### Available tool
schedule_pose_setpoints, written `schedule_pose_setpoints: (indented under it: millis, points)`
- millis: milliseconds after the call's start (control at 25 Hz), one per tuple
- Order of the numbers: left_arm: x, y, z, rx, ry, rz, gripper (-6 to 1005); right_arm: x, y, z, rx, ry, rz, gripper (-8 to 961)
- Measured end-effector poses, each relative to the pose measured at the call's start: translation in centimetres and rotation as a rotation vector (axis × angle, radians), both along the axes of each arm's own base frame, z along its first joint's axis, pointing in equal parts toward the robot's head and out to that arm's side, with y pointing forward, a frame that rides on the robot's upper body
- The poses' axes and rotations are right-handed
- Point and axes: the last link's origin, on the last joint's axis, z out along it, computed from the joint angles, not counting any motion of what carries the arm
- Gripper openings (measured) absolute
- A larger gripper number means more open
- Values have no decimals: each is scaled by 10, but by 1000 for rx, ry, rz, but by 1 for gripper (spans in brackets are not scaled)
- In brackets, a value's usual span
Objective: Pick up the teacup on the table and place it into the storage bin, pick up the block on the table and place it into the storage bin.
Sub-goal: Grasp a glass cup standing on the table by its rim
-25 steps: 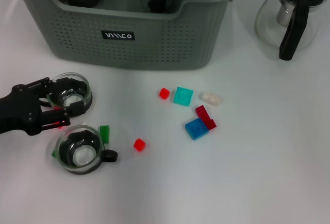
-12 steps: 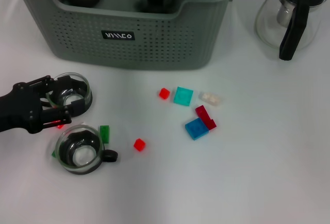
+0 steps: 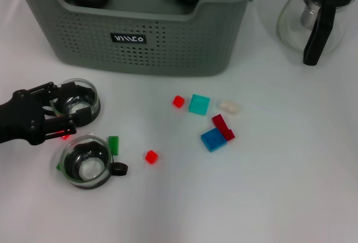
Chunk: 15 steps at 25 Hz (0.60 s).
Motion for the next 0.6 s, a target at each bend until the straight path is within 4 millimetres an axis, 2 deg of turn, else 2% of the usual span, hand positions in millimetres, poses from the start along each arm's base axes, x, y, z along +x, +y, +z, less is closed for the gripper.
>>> schedule_pose_setpoints:
  millis: [80, 200, 320, 440, 480, 520, 600]
  points:
    - [0, 0, 0, 1, 0, 1, 827, 0, -15, 24, -24, 164, 75, 650]
    - [-1, 0, 0, 4, 1, 4, 827, 16, -44, 47, -95, 375, 190, 656]
    - [0, 2, 0, 6, 4, 1, 826, 52, -72, 59, -160, 506, 280, 649]
    - [0, 3, 1, 7, 6, 1, 826, 98, -105, 59, -220, 543, 353, 642]
    - [0, 3, 2, 8, 7, 0, 826, 125, -128, 55, -254, 542, 396, 640]
    - [0, 3, 2, 9, 8, 0, 826, 125, -128, 55, -254, 542, 396, 640]
    - [0, 4, 3, 10, 9, -2, 826, 153, -151, 50, -278, 527, 416, 640]
